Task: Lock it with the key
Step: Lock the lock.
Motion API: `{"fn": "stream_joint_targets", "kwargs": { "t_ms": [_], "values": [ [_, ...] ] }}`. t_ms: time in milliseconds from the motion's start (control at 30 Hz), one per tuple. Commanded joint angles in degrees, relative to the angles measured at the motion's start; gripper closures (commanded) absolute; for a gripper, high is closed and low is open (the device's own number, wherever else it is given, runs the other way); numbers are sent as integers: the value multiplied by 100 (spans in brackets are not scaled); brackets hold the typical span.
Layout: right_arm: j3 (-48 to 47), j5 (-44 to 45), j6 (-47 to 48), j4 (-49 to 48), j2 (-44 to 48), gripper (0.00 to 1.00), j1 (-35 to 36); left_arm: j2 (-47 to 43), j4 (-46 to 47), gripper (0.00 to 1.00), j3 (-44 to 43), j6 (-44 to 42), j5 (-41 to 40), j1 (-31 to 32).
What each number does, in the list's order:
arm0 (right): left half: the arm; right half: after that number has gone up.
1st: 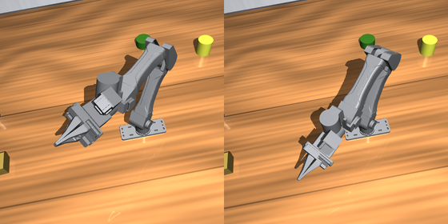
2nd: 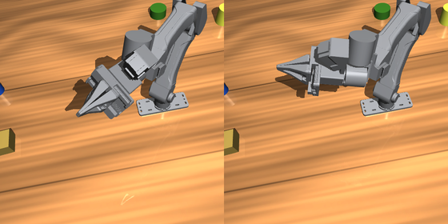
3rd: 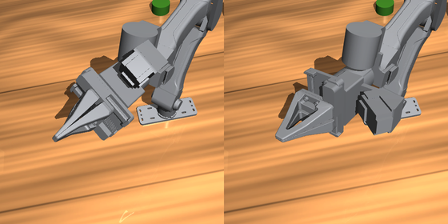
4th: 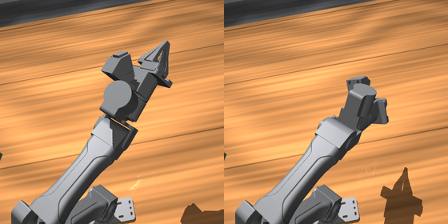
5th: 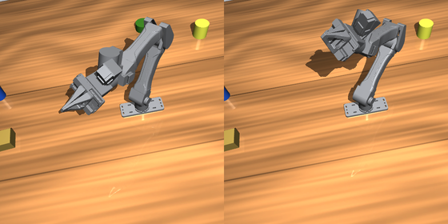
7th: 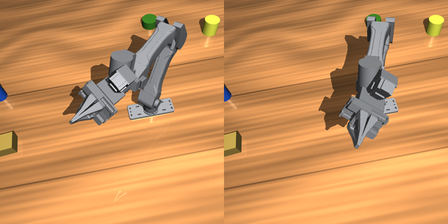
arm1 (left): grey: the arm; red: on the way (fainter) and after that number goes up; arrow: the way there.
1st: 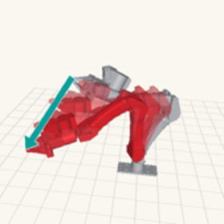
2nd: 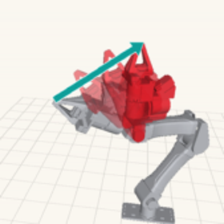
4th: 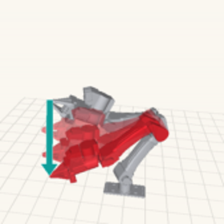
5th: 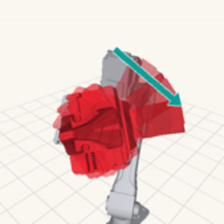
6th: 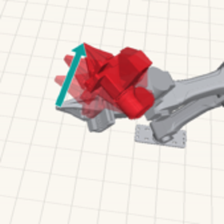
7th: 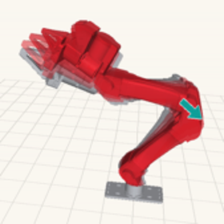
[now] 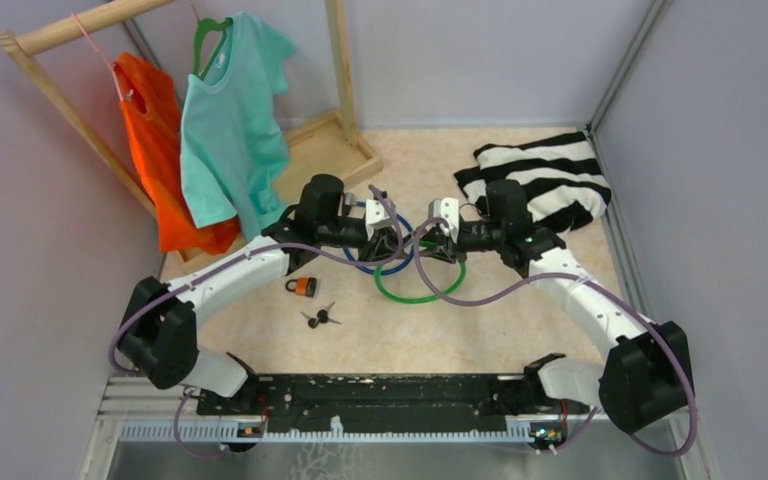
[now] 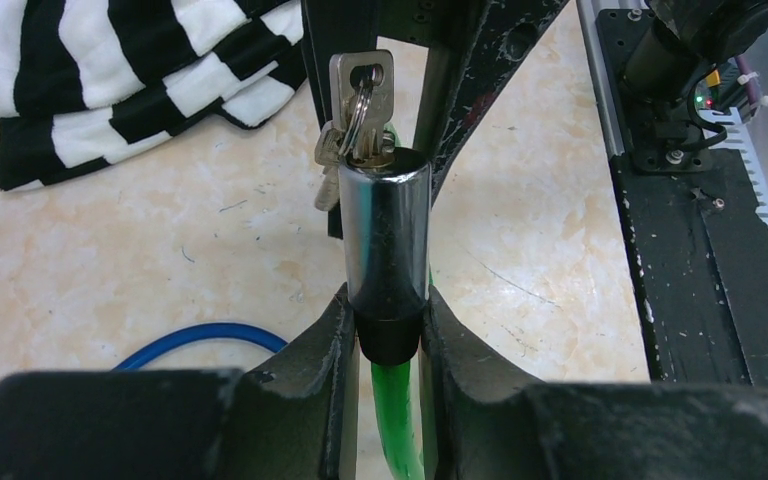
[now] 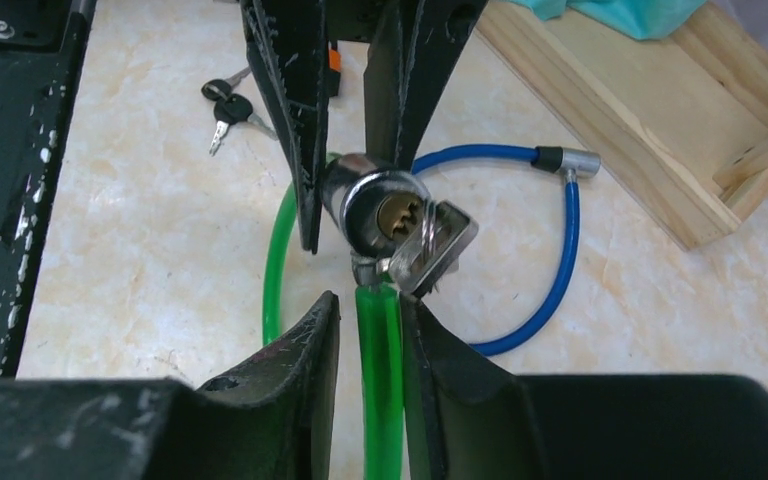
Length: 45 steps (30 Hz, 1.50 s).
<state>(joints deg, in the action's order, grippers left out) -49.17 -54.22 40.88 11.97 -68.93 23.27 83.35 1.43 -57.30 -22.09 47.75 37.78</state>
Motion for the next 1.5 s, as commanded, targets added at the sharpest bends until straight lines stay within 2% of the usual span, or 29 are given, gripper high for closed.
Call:
{"fn": "stream_joint_targets", "kwargs": {
  "t_ms": [0, 133, 267, 333, 467, 533, 767, 867, 1000, 1100, 1300, 1467],
  "values": [
    [63, 102, 85, 594, 332, 69, -128, 31, 31, 100, 87, -79, -159, -25],
    [188, 298, 150, 642, 536, 61, -190, 15, 36, 100, 82, -85, -154, -42],
    [250, 315, 150, 629, 559, 59, -190, -10, 35, 100, 87, -86, -136, -43],
    [243, 314, 161, 602, 536, 64, -191, -20, 30, 100, 96, -85, -111, -42],
    [217, 54, -20, 465, 418, 83, -183, 24, 46, 100, 88, -93, -50, -43],
    [198, -57, -168, 342, 339, 89, -170, 80, 49, 100, 74, -98, 27, -30],
    [135, -174, -592, -152, 181, 94, 147, 313, 38, 100, 52, -120, 42, 98],
    [66, -106, -728, -194, 159, 89, 162, 326, -17, 100, 33, -162, -29, 124],
    [-51, 271, -632, 176, 243, 71, 52, 193, -75, 100, 36, -225, -278, 92],
    [-135, 400, -639, 455, 344, 62, -122, 131, -95, 100, 28, -226, -360, 48],
    [-409, 736, -490, 1218, 611, 52, -253, 167, -96, 100, 8, -258, -350, 28],
    [-1016, 820, -736, 1720, 643, 43, -253, 181, -131, 100, -5, -345, -354, 28]
  ]
}}
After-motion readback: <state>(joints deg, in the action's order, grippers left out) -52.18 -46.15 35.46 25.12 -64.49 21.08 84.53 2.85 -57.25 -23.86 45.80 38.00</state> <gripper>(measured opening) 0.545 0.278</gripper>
